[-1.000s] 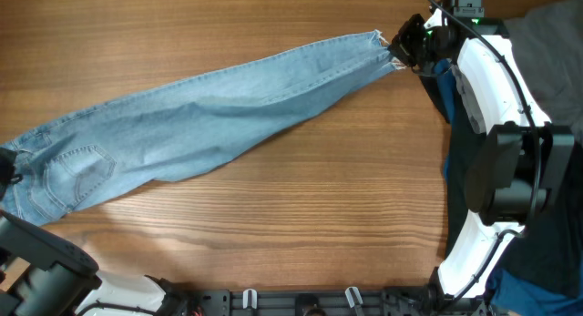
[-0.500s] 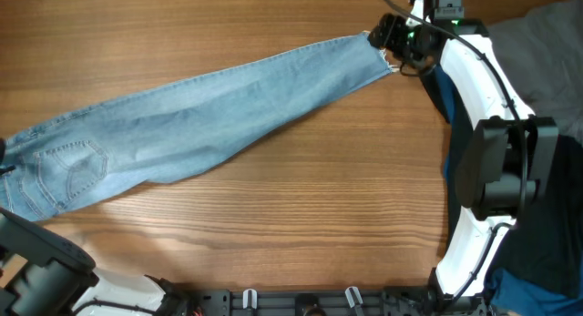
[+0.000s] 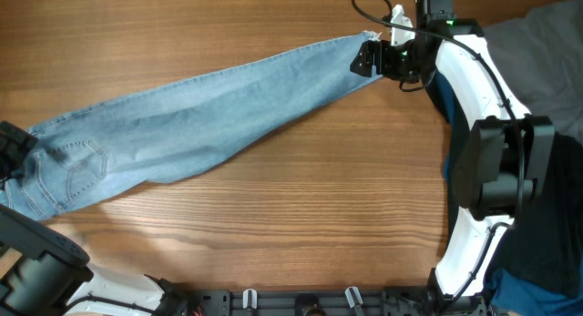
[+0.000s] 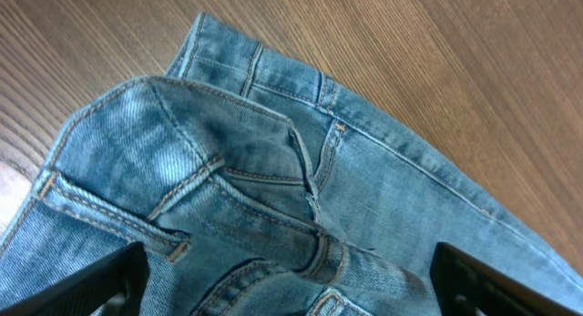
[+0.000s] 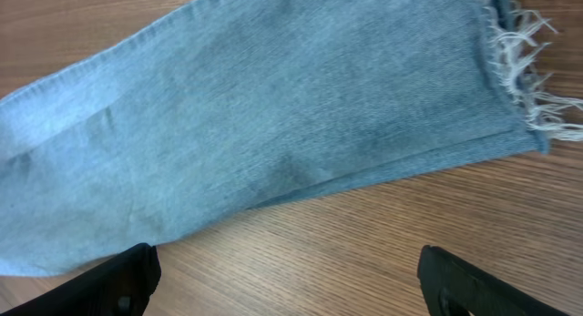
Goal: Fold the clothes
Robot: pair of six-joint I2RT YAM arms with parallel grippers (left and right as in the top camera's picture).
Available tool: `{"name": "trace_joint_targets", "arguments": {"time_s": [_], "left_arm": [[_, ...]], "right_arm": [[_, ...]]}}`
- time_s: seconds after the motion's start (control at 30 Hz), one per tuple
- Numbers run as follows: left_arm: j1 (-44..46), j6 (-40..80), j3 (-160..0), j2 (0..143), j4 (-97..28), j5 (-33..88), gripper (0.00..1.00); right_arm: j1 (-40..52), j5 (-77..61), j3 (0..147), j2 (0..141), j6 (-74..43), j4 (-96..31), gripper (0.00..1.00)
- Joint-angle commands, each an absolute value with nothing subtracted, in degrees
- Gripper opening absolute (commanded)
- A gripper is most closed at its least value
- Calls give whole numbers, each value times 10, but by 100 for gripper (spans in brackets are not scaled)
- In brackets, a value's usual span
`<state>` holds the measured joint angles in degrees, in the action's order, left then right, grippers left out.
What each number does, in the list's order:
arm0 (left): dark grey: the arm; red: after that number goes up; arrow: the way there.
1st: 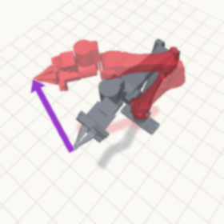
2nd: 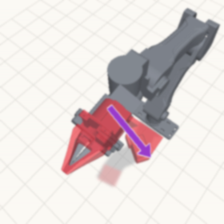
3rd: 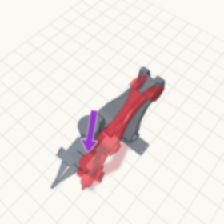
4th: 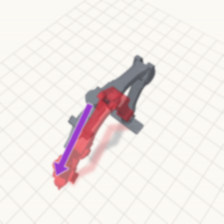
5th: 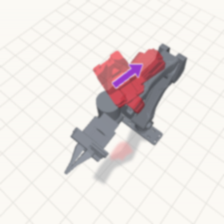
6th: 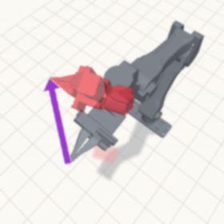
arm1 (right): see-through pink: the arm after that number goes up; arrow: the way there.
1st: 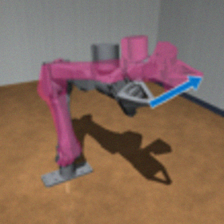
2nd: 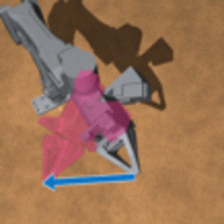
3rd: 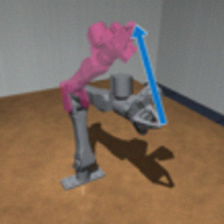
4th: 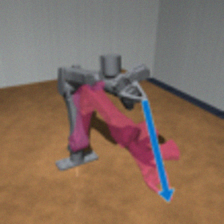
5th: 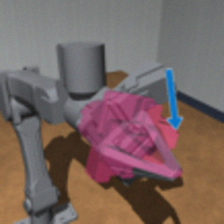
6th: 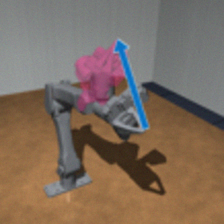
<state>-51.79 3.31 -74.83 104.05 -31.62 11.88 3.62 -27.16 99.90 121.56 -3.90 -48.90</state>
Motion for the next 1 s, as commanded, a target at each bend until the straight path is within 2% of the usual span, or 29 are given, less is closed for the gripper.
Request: {"name": "trace_joint_targets", "arguments": {"time_s": [0.0, 0.1, 0.17, 0.2, 0.23, 0.3, 0.33, 0.4, 0.47, 0.5, 0.6, 0.67, 0.7, 0.77, 0.83, 0.93, 0.97], "left_arm": [[-517, -29, -758, 1044, -307, 91, 100], [-525, -39, -758, 1042, -290, 112, 98], [-527, -41, -758, 1045, -282, 133, 83], [-526, -53, -758, 1055, -281, 133, 68], [-526, -58, -758, 1083, -280, 133, 45], [-526, -54, -758, 1128, -278, 133, 9], [-527, -22, -758, 1168, -271, 133, 4], [-528, 22, -759, 1179, -253, 150, 24], [-528, 22, -787, 1151, -264, 192, 54], [-528, 23, -804, 1135, -277, 206, 58], [-518, 24, -869, 1066, -349, 259, 58], [-492, 17, -873, 1023, -411, 259, 53], [-474, 17, -873, 1016, -455, 259, 52], [-440, -36, -872, 1018, -535, 259, 54], [-409, -70, -872, 1020, -590, 259, 58], [-359, -96, -872, 1020, -629, 257, 58], [-340, -102, -872, 1020, -635, 256, 58]], "right_arm": [[37, -290, 997, 1224, -26, -496, 96], [37, -290, 997, 1224, -26, -495, 96], [37, -290, 997, 1224, -32, -490, 96], [37, -290, 997, 1224, -32, -489, 96], [37, -290, 997, 1224, -32, -489, 95], [37, -290, 997, 1224, -32, -489, 96], [37, -290, 997, 1224, -32, -489, 95], [37, -290, 997, 1224, -32, -489, 91], [39, -290, 997, 1224, -32, -492, 90], [42, -290, 997, 1224, -32, -498, 91], [65, -290, 993, 1226, -69, -516, 89], [92, -291, 974, 1226, -117, -517, 81], [113, -268, 957, 1228, -177, -518, 87], [141, -265, 926, 1235, -273, -505, 91], [168, -303, 889, 1235, -291, -462, 94], [200, -314, 858, 1236, -312, -390, 94], [212, -308, 844, 1236, -335, -352, 88]]}}
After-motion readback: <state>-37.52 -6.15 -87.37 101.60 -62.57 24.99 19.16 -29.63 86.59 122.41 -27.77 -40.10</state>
